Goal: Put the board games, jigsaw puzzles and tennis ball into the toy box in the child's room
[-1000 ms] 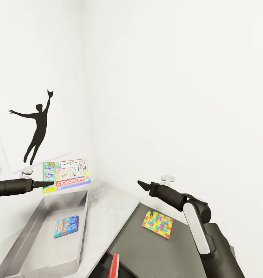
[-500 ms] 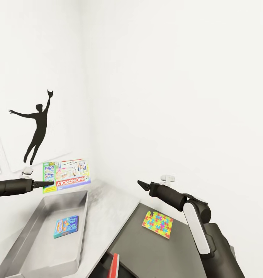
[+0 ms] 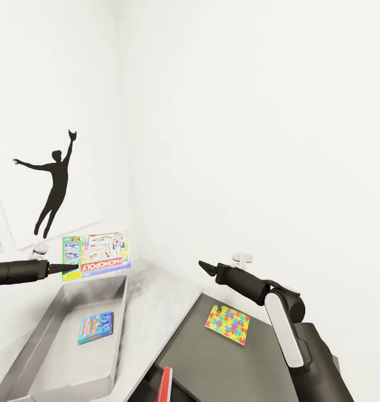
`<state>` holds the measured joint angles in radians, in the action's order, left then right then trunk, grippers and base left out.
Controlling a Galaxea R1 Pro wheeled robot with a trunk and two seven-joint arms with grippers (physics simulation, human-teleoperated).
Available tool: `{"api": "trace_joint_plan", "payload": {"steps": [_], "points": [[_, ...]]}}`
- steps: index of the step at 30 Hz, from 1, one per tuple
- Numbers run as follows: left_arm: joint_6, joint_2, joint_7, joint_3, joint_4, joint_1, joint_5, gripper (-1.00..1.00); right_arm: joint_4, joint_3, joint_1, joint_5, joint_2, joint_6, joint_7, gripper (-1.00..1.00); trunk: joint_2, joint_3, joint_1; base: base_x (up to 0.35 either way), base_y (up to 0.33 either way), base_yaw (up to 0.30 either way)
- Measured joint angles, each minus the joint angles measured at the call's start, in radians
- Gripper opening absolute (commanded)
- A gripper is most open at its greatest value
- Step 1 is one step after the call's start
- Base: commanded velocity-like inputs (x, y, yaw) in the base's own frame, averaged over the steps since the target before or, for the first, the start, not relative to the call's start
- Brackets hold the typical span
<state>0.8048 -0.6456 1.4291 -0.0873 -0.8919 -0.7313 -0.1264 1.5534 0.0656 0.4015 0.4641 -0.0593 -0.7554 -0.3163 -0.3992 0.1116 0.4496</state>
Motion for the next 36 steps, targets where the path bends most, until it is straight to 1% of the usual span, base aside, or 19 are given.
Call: {"api": "trace_joint_plan", "payload": {"steps": [2,5,8,13,20,27,29,35,36], "points": [[0.001,0.0,0.0,0.012,0.006,0.0,0.025,-1.0,0.0,0.0,0.0,0.0,0.0,0.0,0.0,1.0,0.0,0.0,0.0,0.0,0.0,0.0],[0.001,0.0,-0.001,0.026,0.034,0.0,0.094,-1.0,0.0,0.0,0.0,0.0,0.002,-0.001,-0.001,1.0,0.0,0.0,0.0,0.0,0.0,0.0],[-0.003,0.0,-0.003,0.028,0.078,0.0,0.126,-1.0,0.0,0.0,0.0,0.0,0.003,-0.001,-0.001,1.0,0.0,0.0,0.0,0.0,0.0,0.0],[-0.005,0.0,-0.004,0.028,0.113,0.0,0.139,-1.0,0.0,-0.001,0.0,0.0,0.004,-0.001,-0.001,1.0,0.0,-0.005,0.0,0.0,0.0,0.0],[-0.007,0.0,-0.008,0.031,0.119,0.0,0.15,-1.0,0.0,-0.002,0.0,0.0,0.007,-0.002,-0.002,1.0,0.0,-0.015,0.0,0.0,0.0,0.0],[-0.008,0.001,-0.011,0.035,0.12,0.0,0.156,-1.0,0.001,0.0,0.0,0.0,0.009,-0.002,-0.001,1.0,0.0,-0.017,0.0,0.0,0.0,0.0],[-0.008,0.001,-0.011,0.036,0.12,0.0,0.164,-1.0,0.002,0.0,0.0,0.0,0.009,-0.002,-0.001,1.0,0.0,-0.017,0.0,0.0,0.0,0.0],[-0.009,0.0,-0.014,0.037,0.124,0.0,0.22,-1.0,0.001,-0.001,0.0,0.0,0.011,-0.002,-0.002,1.0,0.0,-0.017,0.0,0.0,0.0,0.0],[-0.009,0.0,-0.014,0.037,0.125,0.0,0.225,-1.0,0.001,-0.001,0.0,0.0,0.011,-0.002,-0.002,1.0,0.0,-0.017,0.0,0.0,0.0,0.0]]}}
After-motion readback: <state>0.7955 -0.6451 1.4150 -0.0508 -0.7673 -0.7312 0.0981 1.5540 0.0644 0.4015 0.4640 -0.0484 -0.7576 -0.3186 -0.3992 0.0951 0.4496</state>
